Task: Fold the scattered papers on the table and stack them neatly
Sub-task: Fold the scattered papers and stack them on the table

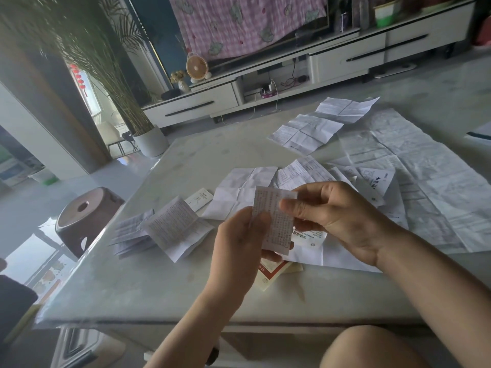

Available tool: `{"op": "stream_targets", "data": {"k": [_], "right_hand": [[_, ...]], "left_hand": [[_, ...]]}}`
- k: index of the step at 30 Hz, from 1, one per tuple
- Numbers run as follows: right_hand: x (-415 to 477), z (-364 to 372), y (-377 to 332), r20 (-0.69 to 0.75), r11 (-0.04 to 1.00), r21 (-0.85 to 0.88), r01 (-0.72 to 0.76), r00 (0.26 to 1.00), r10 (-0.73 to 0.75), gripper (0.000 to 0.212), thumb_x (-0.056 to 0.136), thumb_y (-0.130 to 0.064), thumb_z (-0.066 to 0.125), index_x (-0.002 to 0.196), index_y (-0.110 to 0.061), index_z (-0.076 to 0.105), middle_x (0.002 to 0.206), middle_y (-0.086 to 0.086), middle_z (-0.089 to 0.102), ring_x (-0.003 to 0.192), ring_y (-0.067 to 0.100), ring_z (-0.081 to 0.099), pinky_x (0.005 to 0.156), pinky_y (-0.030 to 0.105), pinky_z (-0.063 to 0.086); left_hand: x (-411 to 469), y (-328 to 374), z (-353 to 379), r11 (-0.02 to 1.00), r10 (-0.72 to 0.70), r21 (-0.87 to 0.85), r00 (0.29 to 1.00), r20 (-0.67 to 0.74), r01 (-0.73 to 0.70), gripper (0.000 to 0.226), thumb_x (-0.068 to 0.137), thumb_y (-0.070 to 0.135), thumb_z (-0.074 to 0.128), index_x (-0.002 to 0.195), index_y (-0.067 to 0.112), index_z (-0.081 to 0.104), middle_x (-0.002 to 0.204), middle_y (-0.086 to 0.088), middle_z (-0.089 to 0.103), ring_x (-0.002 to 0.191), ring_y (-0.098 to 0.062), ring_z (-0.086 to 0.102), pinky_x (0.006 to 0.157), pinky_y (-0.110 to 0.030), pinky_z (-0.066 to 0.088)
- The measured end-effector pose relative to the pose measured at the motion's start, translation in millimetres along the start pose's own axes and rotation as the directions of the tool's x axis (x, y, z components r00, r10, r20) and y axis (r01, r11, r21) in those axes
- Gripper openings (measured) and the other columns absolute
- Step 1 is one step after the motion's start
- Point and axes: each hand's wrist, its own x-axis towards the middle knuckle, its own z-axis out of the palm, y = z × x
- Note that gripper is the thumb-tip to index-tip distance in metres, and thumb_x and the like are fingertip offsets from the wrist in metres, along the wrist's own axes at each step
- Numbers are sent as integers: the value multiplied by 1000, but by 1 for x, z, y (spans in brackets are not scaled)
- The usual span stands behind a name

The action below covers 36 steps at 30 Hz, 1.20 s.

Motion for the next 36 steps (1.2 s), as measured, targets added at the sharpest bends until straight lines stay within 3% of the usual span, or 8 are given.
{"op": "stream_targets", "data": {"k": [4,6,14,18,22,25,29,36], "right_hand": [[0,6,1,-107,998,-46,48,993,-52,4,77,-7,70,77,-7,66,61,-6,65,52,-3,58,49,10,44],[0,9,2,-148,994,-72,84,985,-94,12,79,-7,69,69,-11,63,52,-10,61,48,-4,55,48,9,43],[-1,3,-1,-94,994,103,40,995,-30,11,81,-13,65,75,-5,68,68,4,68,61,9,61,55,16,48],[1,2,1,-199,992,-72,101,973,-114,13,80,-7,68,67,-5,68,49,-6,59,47,2,51,49,12,43],[-2,2,1,-68,917,-364,161,978,-199,11,80,-14,70,70,-9,72,50,-11,59,48,-3,49,51,11,40],[-1,6,2,-48,953,-269,141,986,-160,13,81,-19,68,79,-7,74,60,-8,66,54,-2,57,52,11,43],[-2,6,3,17,993,-112,-32,999,34,23,85,-26,62,86,-6,72,78,0,70,69,5,63,58,13,49],[1,6,5,-84,885,-443,145,976,-202,9,81,-21,69,74,-17,73,69,-7,69,62,-1,60,56,8,44]], "left_hand": [[-1,-4,6,1000,16,-6,998,-55,-16,24,96,5,45,78,7,61,68,-5,70,58,-24,66,43,-19,43],[-1,-3,10,1000,16,-25,997,-73,-18,24,95,5,45,78,9,61,68,-5,70,57,-22,67,43,-19,43],[-4,0,12,991,25,-129,998,-66,-34,22,95,5,45,83,9,62,65,-2,69,57,-18,67,47,-20,46],[1,-5,3,987,-122,-103,991,53,127,15,87,11,60,75,14,69,69,2,68,66,-15,63,59,-23,50],[10,-3,-6,998,-66,-20,997,40,67,6,75,22,65,74,18,70,67,5,65,64,-7,60,58,-23,49],[12,-2,-4,996,70,56,992,-102,-64,11,74,19,65,65,23,67,60,8,64,57,-4,56,56,-20,44],[11,-6,-1,996,9,-89,970,-244,-32,12,80,15,67,69,16,66,57,8,62,57,-6,53,58,-23,43],[18,4,-7,998,-7,58,999,-49,10,26,86,7,60,64,19,66,55,11,61,55,-1,54,56,-15,44]]}}
